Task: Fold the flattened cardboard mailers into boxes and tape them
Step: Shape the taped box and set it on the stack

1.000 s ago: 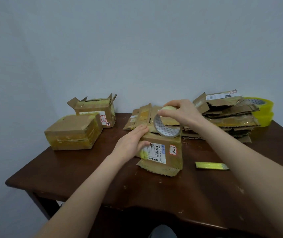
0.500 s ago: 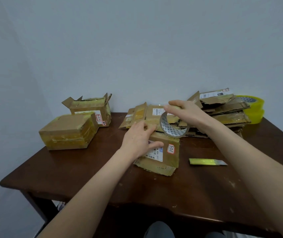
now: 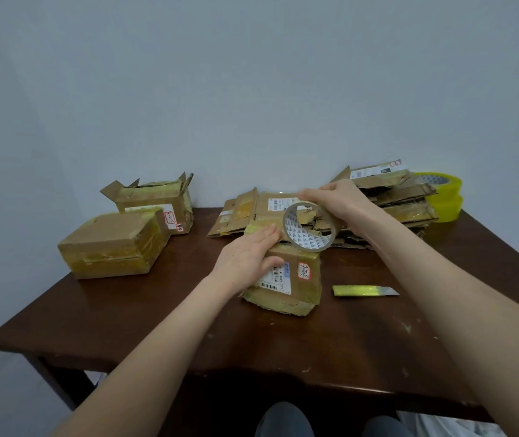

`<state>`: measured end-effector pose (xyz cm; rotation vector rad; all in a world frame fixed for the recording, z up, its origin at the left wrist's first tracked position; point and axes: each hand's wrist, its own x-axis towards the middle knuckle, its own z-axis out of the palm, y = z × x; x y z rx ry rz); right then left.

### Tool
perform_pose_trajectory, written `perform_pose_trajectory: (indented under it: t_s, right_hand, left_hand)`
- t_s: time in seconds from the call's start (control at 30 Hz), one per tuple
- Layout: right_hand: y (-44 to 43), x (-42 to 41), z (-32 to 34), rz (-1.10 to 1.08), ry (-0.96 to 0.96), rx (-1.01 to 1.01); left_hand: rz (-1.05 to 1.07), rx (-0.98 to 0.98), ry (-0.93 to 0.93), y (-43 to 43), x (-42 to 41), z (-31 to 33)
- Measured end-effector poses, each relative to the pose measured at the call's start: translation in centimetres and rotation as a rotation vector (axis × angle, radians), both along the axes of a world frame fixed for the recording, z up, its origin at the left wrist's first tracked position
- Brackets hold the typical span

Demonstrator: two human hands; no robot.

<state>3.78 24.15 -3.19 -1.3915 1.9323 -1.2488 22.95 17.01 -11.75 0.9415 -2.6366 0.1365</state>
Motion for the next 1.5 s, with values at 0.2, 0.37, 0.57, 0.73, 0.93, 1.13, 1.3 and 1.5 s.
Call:
perform_pose_trajectory:
  t_s: [0.2,0.37,0.57,0.73,0.93,1.13,1.3,1.5]
  right_hand:
    - [1.7,-3.0,-0.6,-0.008,0.186,0.189]
    - [1.9,-2.9,-2.6,-0.008,0.203,0.249]
    - [1.9,-3.0,-4.0,0.041,0.122,0.166]
    - [1.1,-1.4,-5.4,0.072,0.061,0.088]
    - [0.4,-0.4,-5.6,0.010,0.126,0.061]
    - [0.2,-0.3,-5.7,-0.011,0.121,0.059]
    - [0.2,-0.2,-5.7,-0.014,0.132,0.060]
    - [1.5,-0.9,-5.2,0.088,-0.034,0.093]
  left_hand:
    - [0.019,0.041,-0.018,0.1,0.2,0.5]
    - [0.071,0.040,-0.023,0.5,-0.4,0.2]
    - [0.181,0.094,0.161,1.3,-0.6,0.2]
    - [0.333,0.408,0.340,-0.8,0.4,1.4]
    - [0.264,0.468,0.445,-1.1,1.3,1.3]
    - [0.156,0.112,-0.099,0.9,-0.5,1.4]
    - [0.039,0.000,-0.070,3.4,-1.8,0.8]
    - [0.094,-0.022,-0.060,2.4,-2.1,0.5]
